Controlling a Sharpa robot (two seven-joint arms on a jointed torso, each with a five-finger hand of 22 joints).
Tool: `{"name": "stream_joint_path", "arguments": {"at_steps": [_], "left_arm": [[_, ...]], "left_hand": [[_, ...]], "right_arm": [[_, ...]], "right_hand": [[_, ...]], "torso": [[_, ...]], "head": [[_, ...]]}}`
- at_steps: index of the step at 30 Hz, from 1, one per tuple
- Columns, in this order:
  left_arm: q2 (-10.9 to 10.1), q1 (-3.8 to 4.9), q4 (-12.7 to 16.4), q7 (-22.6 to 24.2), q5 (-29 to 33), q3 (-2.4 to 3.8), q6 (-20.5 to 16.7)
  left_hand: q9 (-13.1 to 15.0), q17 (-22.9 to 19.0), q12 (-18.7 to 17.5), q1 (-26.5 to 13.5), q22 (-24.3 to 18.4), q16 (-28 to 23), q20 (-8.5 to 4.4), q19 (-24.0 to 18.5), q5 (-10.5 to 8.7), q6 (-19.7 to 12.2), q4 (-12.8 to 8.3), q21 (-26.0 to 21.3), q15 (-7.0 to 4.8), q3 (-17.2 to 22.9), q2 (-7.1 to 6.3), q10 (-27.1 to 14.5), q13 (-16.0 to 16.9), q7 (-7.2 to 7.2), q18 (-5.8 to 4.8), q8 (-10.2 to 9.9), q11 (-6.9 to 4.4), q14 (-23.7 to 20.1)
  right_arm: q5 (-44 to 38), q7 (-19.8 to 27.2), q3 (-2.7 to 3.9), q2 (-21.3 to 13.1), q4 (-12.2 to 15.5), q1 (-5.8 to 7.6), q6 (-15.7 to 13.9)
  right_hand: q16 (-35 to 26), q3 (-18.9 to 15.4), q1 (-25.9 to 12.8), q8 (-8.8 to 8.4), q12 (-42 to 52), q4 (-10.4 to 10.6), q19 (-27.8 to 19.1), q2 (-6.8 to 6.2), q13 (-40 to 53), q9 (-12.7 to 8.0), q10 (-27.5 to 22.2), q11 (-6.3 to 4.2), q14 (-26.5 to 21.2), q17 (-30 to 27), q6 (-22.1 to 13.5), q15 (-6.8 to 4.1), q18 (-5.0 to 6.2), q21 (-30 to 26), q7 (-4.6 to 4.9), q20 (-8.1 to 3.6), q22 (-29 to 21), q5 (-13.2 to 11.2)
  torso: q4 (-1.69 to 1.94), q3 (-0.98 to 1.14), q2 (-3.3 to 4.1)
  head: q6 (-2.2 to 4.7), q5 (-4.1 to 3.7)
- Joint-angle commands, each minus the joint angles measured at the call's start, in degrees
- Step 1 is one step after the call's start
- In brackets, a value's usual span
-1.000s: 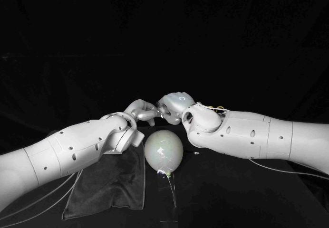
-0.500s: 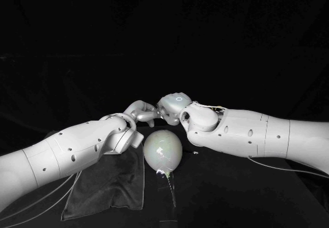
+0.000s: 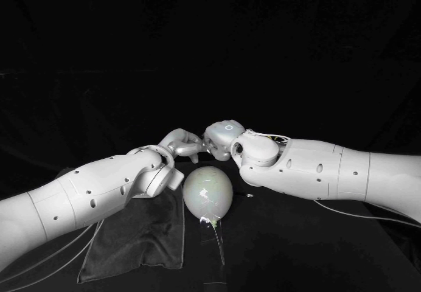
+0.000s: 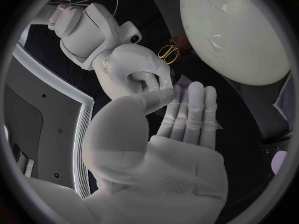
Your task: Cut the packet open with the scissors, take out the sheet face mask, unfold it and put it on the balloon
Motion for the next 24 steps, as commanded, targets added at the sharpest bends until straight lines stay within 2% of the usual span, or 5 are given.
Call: {"name": "stream_joint_path", "arguments": {"at_steps": [1,5,12,16,24], "left_arm": [[0.3,0.27,0.6,3.1,-0.3,0.25,1.7],[0.2,0.27,0.6,3.1,-0.3,0.25,2.0],[0.0,0.27,0.8,3.1,-0.6,0.25,3.0],[-0.1,0.28,1.0,3.0,-0.7,0.25,3.5],[-0.1,0.28,0.9,2.7,-1.0,0.25,3.9]], "left_hand": [[6.0,-0.1,-0.4,-0.6,0.1,0.4,0.15,-0.3,0.18,3.1,0.1,0.2,0.13,0.4,0.05,0.0,-0.1,-3.26,1.13,-0.2,0.37,-0.2],[6.0,-0.1,-0.4,-0.6,0.1,0.4,0.15,-0.3,0.18,3.1,0.1,0.2,0.14,0.4,0.06,0.0,-0.1,-3.26,1.13,-0.2,0.37,-0.2],[6.0,-0.2,-0.4,-0.6,0.1,0.4,0.16,-0.3,0.17,3.1,0.1,0.2,0.15,0.4,0.07,0.0,-0.1,-3.30,1.13,-0.2,0.38,-0.2],[6.0,-0.2,-0.5,-0.6,0.1,0.4,0.19,-0.3,0.17,3.2,0.1,0.2,0.17,0.4,0.07,0.0,-0.1,-3.36,1.13,-0.2,0.40,-0.3],[6.0,-0.3,-0.5,-0.6,0.1,0.4,0.20,-0.4,0.17,3.2,0.1,0.2,0.18,0.4,0.07,0.0,-0.1,-3.38,1.13,-0.3,0.41,-0.3]], "right_arm": [[0.9,1.5,-0.12,-0.1,-0.1,-0.15,-0.6],[1.0,1.6,-0.12,-0.3,-0.1,-0.15,-2.9],[0.8,1.6,-0.11,-0.7,-0.5,-0.15,-7.3],[0.7,1.5,-0.11,-0.8,-0.8,-0.14,-8.3],[0.3,1.7,-0.11,-1.6,0.0,-0.14,-9.9]], "right_hand": [[0.2,0.3,-0.3,0.49,0.5,0.1,5.3,0.71,13.5,0.1,4.9,0.67,5.9,15.1,1.2,0.58,-0.50,0.5,0.39,0.19,14.6,-0.3],[0.2,0.3,-0.7,1.51,1.1,0.4,5.5,1.85,13.9,0.4,5.2,1.07,5.9,15.1,3.5,0.91,-0.59,0.8,0.78,0.54,14.8,-0.3],[0.2,0.2,-0.6,3.51,2.2,0.4,5.9,4.05,14.6,1.3,5.7,0.76,5.9,15.1,6.7,0.88,-0.77,1.5,0.30,0.77,15.0,-0.3],[0.2,-0.3,-0.7,5.01,2.3,0.2,6.0,4.53,14.7,2.3,5.8,0.22,5.9,15.1,7.9,0.50,-0.79,1.6,-0.36,0.61,15.1,-0.3],[0.2,-0.3,-0.9,5.77,2.6,0.2,6.0,4.85,14.9,2.8,5.9,-0.06,5.9,15.1,8.3,0.32,-0.79,1.6,-0.67,0.46,15.1,-0.3]], "torso": [[-0.01,-0.02,0.00],[-0.02,-0.01,-0.01],[-0.02,0.01,0.01],[0.01,-0.01,-0.01],[-0.01,0.00,0.00]], "head": [[0.00,-0.05],[0.01,-0.06],[0.10,-0.08],[0.11,-0.08],[0.14,-0.14]]}}
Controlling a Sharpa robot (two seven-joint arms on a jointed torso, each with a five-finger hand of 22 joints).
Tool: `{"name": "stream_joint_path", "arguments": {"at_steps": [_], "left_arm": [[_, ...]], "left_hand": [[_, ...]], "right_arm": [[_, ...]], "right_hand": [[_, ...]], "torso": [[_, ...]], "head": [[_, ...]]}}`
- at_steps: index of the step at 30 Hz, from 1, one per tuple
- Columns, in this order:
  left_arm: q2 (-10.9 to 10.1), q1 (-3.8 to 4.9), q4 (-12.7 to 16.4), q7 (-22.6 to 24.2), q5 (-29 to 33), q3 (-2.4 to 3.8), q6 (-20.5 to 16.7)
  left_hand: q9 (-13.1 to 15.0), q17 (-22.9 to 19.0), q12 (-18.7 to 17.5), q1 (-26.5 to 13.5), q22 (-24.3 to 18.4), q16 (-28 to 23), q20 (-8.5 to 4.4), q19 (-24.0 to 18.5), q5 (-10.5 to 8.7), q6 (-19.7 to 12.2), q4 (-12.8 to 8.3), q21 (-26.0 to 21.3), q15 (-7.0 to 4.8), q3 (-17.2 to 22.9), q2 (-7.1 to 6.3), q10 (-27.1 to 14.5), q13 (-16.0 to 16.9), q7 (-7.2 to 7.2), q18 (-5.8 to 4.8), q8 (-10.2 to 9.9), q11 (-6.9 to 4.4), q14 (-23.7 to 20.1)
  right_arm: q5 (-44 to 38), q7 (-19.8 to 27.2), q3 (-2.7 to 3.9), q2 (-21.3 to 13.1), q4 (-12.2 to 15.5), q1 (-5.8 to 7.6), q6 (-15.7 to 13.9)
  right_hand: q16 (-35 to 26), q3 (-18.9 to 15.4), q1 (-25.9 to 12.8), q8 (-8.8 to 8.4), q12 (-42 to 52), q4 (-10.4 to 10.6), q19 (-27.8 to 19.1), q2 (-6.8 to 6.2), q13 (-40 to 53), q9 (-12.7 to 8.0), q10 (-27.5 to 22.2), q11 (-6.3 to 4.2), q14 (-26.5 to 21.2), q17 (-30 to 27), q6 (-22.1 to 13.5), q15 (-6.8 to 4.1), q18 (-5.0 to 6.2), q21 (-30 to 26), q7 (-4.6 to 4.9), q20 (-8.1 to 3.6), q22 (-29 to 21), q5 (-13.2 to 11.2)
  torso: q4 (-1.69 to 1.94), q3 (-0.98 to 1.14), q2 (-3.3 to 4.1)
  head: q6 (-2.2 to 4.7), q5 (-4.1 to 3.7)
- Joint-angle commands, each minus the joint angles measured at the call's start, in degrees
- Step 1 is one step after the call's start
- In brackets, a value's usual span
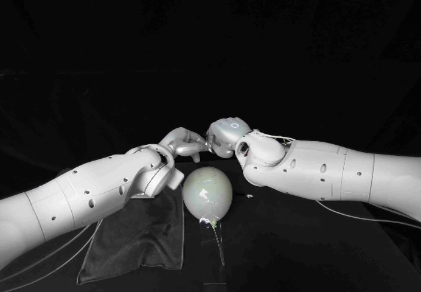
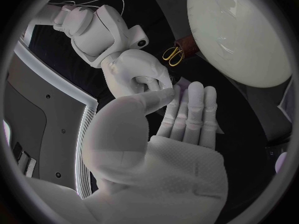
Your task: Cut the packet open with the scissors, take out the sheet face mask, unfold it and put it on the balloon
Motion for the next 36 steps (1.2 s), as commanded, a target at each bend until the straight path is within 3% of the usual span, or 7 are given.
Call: {"name": "stream_joint_path", "arguments": {"at_steps": [1,9,14,21,25,30,36], "left_arm": [[0.1,0.01,0.3,1.2,-0.5,0.00,2.3],[0.1,0.02,-0.1,1.0,-0.5,0.00,1.8],[0.1,0.02,-0.4,0.8,-0.5,0.00,1.6],[0.0,0.02,-0.9,0.4,-0.4,0.00,1.5],[0.0,0.02,-1.1,0.4,-0.3,0.00,1.5],[0.1,0.02,-1.3,0.2,-0.2,0.00,1.6],[0.3,0.02,-1.5,0.0,-0.1,-0.01,1.6]], "left_hand": [[6.0,-0.1,-0.3,-0.5,0.0,0.2,0.20,-0.4,0.25,3.2,0.1,0.2,0.17,0.4,0.15,0.0,-0.1,-3.36,1.15,0.4,0.42,-0.3],[6.0,-0.2,-0.3,-0.6,0.1,0.2,0.24,-0.4,0.25,3.2,0.1,0.2,0.19,0.4,0.15,0.0,-0.1,-3.30,1.15,0.3,0.42,-0.4],[6.0,-0.3,-0.5,-0.7,0.1,0.3,0.28,-0.4,0.24,3.2,0.2,0.2,0.18,0.4,0.22,0.1,-0.1,-3.07,1.18,0.1,0.36,-0.4],[6.0,-0.4,-0.6,-0.7,0.1,0.5,0.31,-0.4,0.24,3.2,0.2,0.3,0.13,0.4,0.28,0.1,-0.1,-2.75,1.22,0.0,0.26,-0.4],[6.0,-0.4,-0.6,-0.7,0.1,0.5,0.31,-0.4,0.24,3.2,0.2,0.3,0.13,0.4,0.28,0.1,-0.1,-2.75,1.22,0.0,0.26,-0.4],[6.1,-0.5,-0.7,-0.7,0.1,0.6,0.31,-0.4,0.23,3.2,0.1,0.3,0.09,0.4,0.31,0.1,-0.1,-2.62,1.24,-0.1,0.21,-0.4],[6.1,-0.6,-0.7,-0.7,0.1,0.7,0.32,-0.4,0.23,3.2,0.1,0.3,0.03,0.3,0.33,0.2,-0.1,-2.40,1.27,-0.2,0.12,-0.4]], "right_arm": [[-0.9,0.4,0.11,-0.4,0.4,0.11,-3.1],[-0.7,0.6,0.14,-2.5,3.4,0.18,-4.9],[-0.4,1.0,0.24,-4.8,6.4,0.30,-8.0],[1.1,2.2,0.40,-8.4,10.9,0.57,-14.6],[2.4,2.9,0.46,-9.8,12.8,0.63,-16.4],[5.5,4.4,0.65,-11.4,15.3,0.67,-17.4],[12.1,6.8,1.39,-12.8,17.1,0.93,-17.8]], "right_hand": [[0.3,-0.2,-0.1,0.52,0.2,0.1,6.1,0.58,14.9,0.3,5.9,-0.49,6.1,15.0,0.5,-0.30,-0.80,0.3,-0.22,-0.15,15.1,-0.3],[0.3,-0.2,-0.3,1.08,0.3,0.1,6.1,0.52,15.0,0.6,6.0,-0.71,6.1,15.0,0.7,-0.41,-0.80,0.3,-0.45,-0.26,15.1,-0.3],[0.3,-0.2,-0.4,1.34,0.5,0.1,6.1,0.48,15.1,0.8,6.0,-0.81,6.1,15.0,0.8,-0.45,-0.80,0.3,-0.55,-0.31,15.1,-0.3],[0.3,-0.1,-0.4,1.60,0.5,0.0,6.1,0.41,15.1,1.0,6.1,-0.92,6.1,15.0,0.9,-0.48,-0.80,0.3,-0.65,-0.35,15.1,-0.3],[0.3,-0.1,-0.4,1.67,0.5,0.0,6.1,0.38,15.1,1.0,6.1,-0.95,6.1,15.0,0.9,-0.48,-0.80,0.3,-0.68,-0.36,15.1,-0.3],[0.3,-0.1,-0.4,1.70,0.5,0.0,6.1,0.37,15.1,1.0,6.1,-0.97,6.1,15.0,0.9,-0.48,-0.80,0.3,-0.69,-0.36,15.1,-0.3],[0.3,0.0,-0.4,1.80,0.5,-0.1,6.1,0.35,15.1,1.1,6.1,-1.05,6.1,15.0,0.9,-0.45,-0.80,0.3,-0.72,-0.37,15.1,-0.3]], "torso": [[0.00,0.00,-0.01],[-0.05,0.00,0.00],[0.00,0.03,0.00],[-0.08,-0.02,-0.02],[-0.01,0.03,-0.03],[0.02,0.07,-0.03],[0.02,-0.01,-0.09]], "head": [[0.03,-0.06],[0.07,-0.30],[0.14,-0.35],[0.17,-0.35],[0.33,-0.33],[0.44,-0.12],[0.77,-0.11]]}}
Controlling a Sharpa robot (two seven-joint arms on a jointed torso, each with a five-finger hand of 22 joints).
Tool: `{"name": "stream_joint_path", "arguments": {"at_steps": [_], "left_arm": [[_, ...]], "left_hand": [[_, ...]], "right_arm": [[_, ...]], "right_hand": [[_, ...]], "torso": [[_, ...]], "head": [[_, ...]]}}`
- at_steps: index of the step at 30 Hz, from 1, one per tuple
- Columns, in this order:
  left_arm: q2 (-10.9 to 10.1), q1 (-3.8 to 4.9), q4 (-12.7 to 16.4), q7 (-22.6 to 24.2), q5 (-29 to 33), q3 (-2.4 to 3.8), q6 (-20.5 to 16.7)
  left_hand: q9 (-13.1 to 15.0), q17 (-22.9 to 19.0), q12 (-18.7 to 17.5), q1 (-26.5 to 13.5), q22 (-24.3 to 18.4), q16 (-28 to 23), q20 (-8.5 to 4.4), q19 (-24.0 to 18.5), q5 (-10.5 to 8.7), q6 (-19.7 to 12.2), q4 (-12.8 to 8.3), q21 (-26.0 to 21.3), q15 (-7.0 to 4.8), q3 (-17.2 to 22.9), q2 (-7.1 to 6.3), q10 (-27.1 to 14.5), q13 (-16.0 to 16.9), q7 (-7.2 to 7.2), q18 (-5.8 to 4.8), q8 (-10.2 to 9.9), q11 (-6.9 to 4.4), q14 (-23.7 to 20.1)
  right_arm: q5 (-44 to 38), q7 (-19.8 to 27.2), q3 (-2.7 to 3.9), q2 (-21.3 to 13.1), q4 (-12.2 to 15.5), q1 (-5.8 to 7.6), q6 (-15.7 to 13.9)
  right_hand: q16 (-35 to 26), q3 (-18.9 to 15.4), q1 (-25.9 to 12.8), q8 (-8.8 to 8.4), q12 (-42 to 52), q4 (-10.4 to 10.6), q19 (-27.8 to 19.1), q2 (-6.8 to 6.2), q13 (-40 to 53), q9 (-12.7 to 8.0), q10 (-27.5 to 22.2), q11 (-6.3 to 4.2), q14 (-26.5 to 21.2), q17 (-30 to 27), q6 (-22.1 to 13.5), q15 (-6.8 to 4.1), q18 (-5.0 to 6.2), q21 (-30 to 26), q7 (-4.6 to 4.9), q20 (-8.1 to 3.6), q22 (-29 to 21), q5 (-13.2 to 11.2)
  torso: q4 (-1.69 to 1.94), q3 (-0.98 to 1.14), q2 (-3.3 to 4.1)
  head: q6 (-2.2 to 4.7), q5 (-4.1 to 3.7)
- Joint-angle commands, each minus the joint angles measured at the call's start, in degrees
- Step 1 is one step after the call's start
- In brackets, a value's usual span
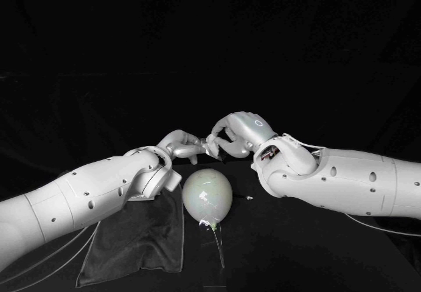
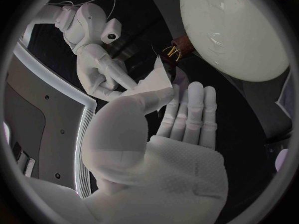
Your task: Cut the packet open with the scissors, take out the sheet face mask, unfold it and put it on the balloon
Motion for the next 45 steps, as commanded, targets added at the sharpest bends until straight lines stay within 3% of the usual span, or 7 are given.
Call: {"name": "stream_joint_path", "arguments": {"at_steps": [1,12,16,22,26,36,45], "left_arm": [[0.2,0.06,0.0,-0.1,0.2,0.06,0.7],[-0.7,0.12,0.1,-1.1,1.9,0.04,1.1],[-1.3,0.20,0.2,-1.4,2.1,0.02,1.2],[-3.2,0.25,0.7,-1.5,2.5,-0.02,1.2],[-4.6,0.26,1.3,-1.4,3.0,-0.06,1.1],[-9.9,0.23,5.2,-0.7,4.4,-0.16,0.6],[-19.3,0.24,13.2,0.7,6.6,-0.23,-0.3]], "left_hand": [[6.1,-0.1,-0.2,0.2,0.1,0.2,0.12,-0.2,0.26,2.6,-0.1,0.3,-0.21,0.2,0.56,0.2,-0.1,-1.89,0.66,-0.3,0.07,-0.2],[6.3,-0.4,-0.3,0.2,0.1,0.5,0.07,-0.1,0.33,2.7,-0.3,0.4,-0.45,0.1,0.52,0.5,0.0,-1.35,0.71,-0.5,-0.25,-0.1],[6.3,-0.5,-0.3,0.2,0.1,0.5,0.06,-0.1,0.34,2.8,-0.3,0.4,-0.47,0.1,0.51,0.6,0.0,-1.32,0.71,-0.5,-0.28,-0.1],[6.4,-0.5,-0.3,0.3,0.1,0.6,0.05,-0.1,0.36,2.8,-0.4,0.5,-0.52,0.2,0.48,0.6,0.0,-1.28,0.72,-0.5,-0.32,-0.1],[6.4,-0.5,-0.3,0.3,0.1,0.6,0.05,-0.1,0.36,2.8,-0.4,0.5,-0.52,0.2,0.48,0.6,0.0,-1.28,0.72,-0.5,-0.32,-0.1],[6.5,-0.7,-0.3,0.3,0.2,0.6,0.00,-0.1,0.38,3.0,-0.6,0.5,-0.58,0.3,0.44,0.8,0.0,-1.32,0.73,-0.5,-0.35,-0.1],[6.6,-1.0,-0.4,0.3,0.2,0.7,-0.05,0.0,0.34,3.2,-0.7,0.6,-0.59,0.4,0.33,1.1,0.0,-1.53,0.74,-0.5,-0.33,-0.1]], "right_arm": [[7.6,3.6,0.34,-0.7,0.6,0.40,-2.1],[14.6,6.0,0.78,-1.2,0.3,1.17,-1.6],[16.2,6.9,1.10,-1.5,0.7,1.42,-2.3],[21.7,9.2,1.53,-2.9,1.7,2.36,-3.4],[25.8,10.7,1.80,-4.1,2.8,3.06,-3.8],[32.1,12.6,2.17,-6.2,4.5,4.52,-3.0],[32.8,12.7,2.13,-6.6,3.2,4.72,-2.1]], "right_hand": [[0.4,0.0,-0.1,0.29,0.2,-0.1,6.0,0.13,15.1,1.0,6.1,-0.41,6.1,15.0,0.4,-0.44,-0.80,0.4,-0.11,-0.25,15.1,-0.2],[0.4,0.2,0.0,0.40,0.2,-0.3,6.0,0.13,15.1,1.1,6.1,-0.46,6.1,15.0,0.3,-0.39,-0.80,0.4,-0.10,-0.24,15.0,-0.2],[0.4,0.2,0.0,0.44,0.2,-0.3,6.0,0.12,15.1,1.1,6.1,-0.46,6.1,15.0,0.3,-0.37,-0.80,0.4,-0.09,-0.24,15.1,-0.2],[0.4,0.4,0.1,0.56,0.2,-0.5,6.0,0.06,15.1,1.2,6.1,-0.46,6.1,15.0,0.1,-0.30,-0.80,0.4,-0.03,-0.21,15.1,-0.2],[0.4,0.4,0.1,0.63,0.2,-0.6,6.0,0.06,15.1,1.3,6.1,-0.44,6.1,15.0,0.0,-0.26,-0.80,0.4,0.01,-0.19,15.1,-0.2],[0.4,0.6,0.2,0.72,0.2,-0.7,6.0,0.08,15.1,1.3,6.1,-0.40,6.1,15.0,-0.1,-0.20,-0.80,0.4,0.07,-0.16,15.1,-0.2],[0.4,0.7,0.2,0.79,0.2,-0.8,6.0,0.10,15.1,1.4,6.1,-0.36,6.1,15.0,-0.1,-0.16,-0.80,0.4,0.12,-0.14,15.1,-0.2]], "torso": [[0.04,-0.05,-0.07],[0.08,-0.02,-0.01],[0.03,-0.06,0.08],[0.04,-0.08,0.07],[0.05,-0.03,-0.06],[-0.02,-0.05,-0.02],[0.19,0.02,-0.14]], "head": [[0.30,-0.02],[0.62,0.30],[1.13,0.57],[2.64,0.65],[2.69,0.82],[2.76,1.29],[1.24,2.55]]}}
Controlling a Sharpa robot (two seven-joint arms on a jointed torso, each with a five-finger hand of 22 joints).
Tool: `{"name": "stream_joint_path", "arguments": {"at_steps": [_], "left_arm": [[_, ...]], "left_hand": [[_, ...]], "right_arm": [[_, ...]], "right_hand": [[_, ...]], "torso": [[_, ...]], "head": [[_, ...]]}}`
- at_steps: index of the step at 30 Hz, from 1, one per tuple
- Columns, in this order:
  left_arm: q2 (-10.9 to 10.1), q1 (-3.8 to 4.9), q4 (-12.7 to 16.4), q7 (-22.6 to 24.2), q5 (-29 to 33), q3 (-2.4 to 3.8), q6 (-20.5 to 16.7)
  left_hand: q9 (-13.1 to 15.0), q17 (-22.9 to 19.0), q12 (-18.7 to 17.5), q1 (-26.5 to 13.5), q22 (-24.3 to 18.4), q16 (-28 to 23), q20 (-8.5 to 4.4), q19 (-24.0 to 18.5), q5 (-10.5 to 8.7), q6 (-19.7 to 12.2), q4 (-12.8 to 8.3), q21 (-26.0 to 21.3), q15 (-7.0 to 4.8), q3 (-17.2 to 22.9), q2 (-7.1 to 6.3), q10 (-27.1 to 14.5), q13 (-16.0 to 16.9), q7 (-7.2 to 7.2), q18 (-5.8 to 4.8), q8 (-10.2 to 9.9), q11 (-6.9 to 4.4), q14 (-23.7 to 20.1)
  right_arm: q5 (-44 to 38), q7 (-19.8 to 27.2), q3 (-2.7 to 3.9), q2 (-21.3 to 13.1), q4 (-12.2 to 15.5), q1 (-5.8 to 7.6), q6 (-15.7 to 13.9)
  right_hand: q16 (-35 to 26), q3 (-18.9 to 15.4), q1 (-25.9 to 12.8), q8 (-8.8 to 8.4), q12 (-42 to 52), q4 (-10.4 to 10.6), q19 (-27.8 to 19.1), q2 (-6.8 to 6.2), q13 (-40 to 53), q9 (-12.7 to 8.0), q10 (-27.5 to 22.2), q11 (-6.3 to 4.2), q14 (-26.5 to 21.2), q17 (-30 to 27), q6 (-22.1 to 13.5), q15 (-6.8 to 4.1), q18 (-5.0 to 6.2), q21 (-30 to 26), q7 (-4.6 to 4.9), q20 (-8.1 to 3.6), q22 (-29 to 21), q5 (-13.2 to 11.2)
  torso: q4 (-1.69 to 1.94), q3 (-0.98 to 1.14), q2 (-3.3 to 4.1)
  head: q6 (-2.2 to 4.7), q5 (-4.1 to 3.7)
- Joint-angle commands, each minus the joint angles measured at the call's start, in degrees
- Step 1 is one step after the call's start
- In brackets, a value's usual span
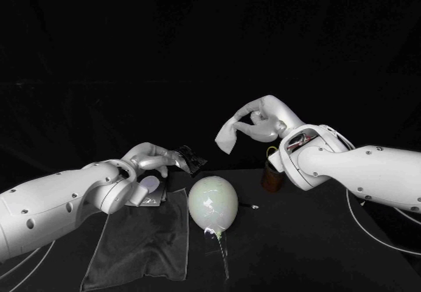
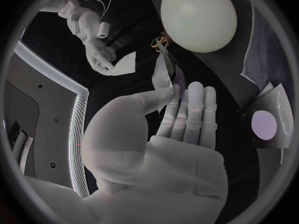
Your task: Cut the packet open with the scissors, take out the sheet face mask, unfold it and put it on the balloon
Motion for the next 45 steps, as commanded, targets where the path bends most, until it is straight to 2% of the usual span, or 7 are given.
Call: {"name": "stream_joint_path", "arguments": {"at_steps": [1,9,14,22,34,38,45], "left_arm": [[-3.1,0.11,3.0,1.9,2.4,-0.01,-0.8],[-12.3,0.03,9.6,2.8,6.5,-0.97,-1.5],[-17.9,-0.09,12.9,2.4,9.0,-2.99,-0.8],[-22.6,-1.47,15.5,0.3,10.6,-5.82,-0.4],[-21.8,-4.55,14.2,-4.7,7.5,-7.24,1.4],[-20.3,-5.25,13.6,-6.4,7.3,-8.25,1.7],[-19.3,-5.73,13.0,-12.7,3.7,-9.61,8.4]], "left_hand": [[6.6,-0.2,-0.4,0.1,0.1,0.3,-0.07,0.1,0.12,2.7,-0.4,0.4,-0.39,0.1,0.12,0.7,0.0,-1.79,0.91,0.3,-0.09,0.2],[6.7,-0.6,-0.4,0.0,0.1,0.5,-0.18,0.3,0.11,3.1,-0.5,0.6,-0.49,0.4,-0.06,1.0,0.0,-1.96,0.94,0.2,-0.18,0.4],[6.8,-1.1,-0.6,-0.4,0.1,0.6,-0.28,0.5,0.08,3.3,-0.2,0.6,-0.64,0.7,-0.15,1.3,0.0,-1.77,0.95,0.0,-0.39,0.8],[7.0,-1.9,-1.0,-0.9,-0.3,0.2,-0.40,0.7,0.01,3.4,0.2,0.1,-0.95,1.1,-0.27,1.2,-0.1,-0.95,0.92,-0.3,-0.84,0.8],[7.3,-2.9,-1.4,-1.8,-1.1,0.0,-0.50,1.1,-0.07,2.6,1.4,-0.8,-1.19,0.6,-0.19,1.3,0.0,0.26,0.90,-0.7,-1.15,1.4],[6.2,-3.5,-1.3,-1.0,-1.5,-0.1,-0.87,2.0,-0.07,-1.0,1.5,-1.2,-1.09,-0.1,0.30,2.3,0.1,1.45,0.97,-3.2,-0.78,2.0],[3.5,-4.4,-1.4,1.1,-1.9,-0.6,-0.92,2.0,-0.09,-7.2,-1.0,-1.6,-0.82,-2.7,-2.81,2.8,0.0,1.93,0.81,-7.7,-0.31,1.6]], "right_arm": [[1.3,1.2,-0.01,-0.2,-0.5,0.08,0.7],[1.1,1.1,-0.21,-0.4,-1.5,0.00,1.2],[1.0,1.1,-0.36,0.3,-2.6,-0.21,1.7],[0.8,1.2,-0.49,1.1,-3.4,-0.49,2.4],[0.8,1.2,-0.74,1.7,-4.0,-0.91,3.5],[0.8,1.1,-0.83,1.9,-4.0,-1.10,3.9],[0.9,1.2,-1.07,2.0,-3.8,-1.44,4.6]], "right_hand": [[0.2,0.2,0.2,0.13,0.2,-0.3,6.2,0.11,15.1,1.2,6.1,-0.36,6.1,15.1,0.2,-0.17,-0.80,0.3,0.04,-0.15,15.1,-0.2],[0.2,0.2,0.2,0.13,0.2,-0.3,6.2,0.11,15.1,1.2,6.1,-0.36,6.1,15.1,0.2,-0.17,-0.80,0.3,0.04,-0.15,15.1,-0.2],[0.2,0.2,0.2,0.14,0.2,-0.4,6.2,0.10,15.1,1.2,6.1,-0.35,6.1,15.1,0.2,-0.16,-0.80,0.3,0.05,-0.15,15.1,-0.2],[0.2,0.2,0.2,0.16,0.2,-0.4,6.2,0.09,15.0,1.2,6.1,-0.34,6.1,15.1,0.1,-0.15,-0.80,0.3,0.06,-0.14,15.1,-0.2],[0.2,0.2,0.2,0.21,0.1,-0.4,6.2,0.06,15.0,1.3,6.0,-0.32,6.1,15.1,0.1,-0.13,-0.80,0.3,0.09,-0.13,15.1,-0.2],[0.2,0.2,0.2,0.21,0.1,-0.4,6.2,0.06,15.0,1.3,6.0,-0.32,6.1,15.1,0.1,-0.13,-0.80,0.3,0.09,-0.13,15.1,-0.2],[0.2,0.2,0.2,0.22,0.0,-0.4,6.2,0.07,14.9,1.3,6.0,-0.30,6.1,15.1,0.1,-0.12,-0.80,0.3,0.10,-0.12,15.1,-0.2]], "torso": [[0.14,0.04,-0.09],[0.38,0.11,-0.41],[0.38,0.37,-0.55],[0.37,0.37,-0.63],[0.65,0.44,-0.64],[0.56,0.47,-0.58],[0.45,0.54,-0.65]], "head": [[-1.03,0.82],[-3.36,3.01],[-4.91,4.47],[-6.71,6.53],[-8.50,7.91],[-8.91,8.41],[-9.60,8.48]]}}
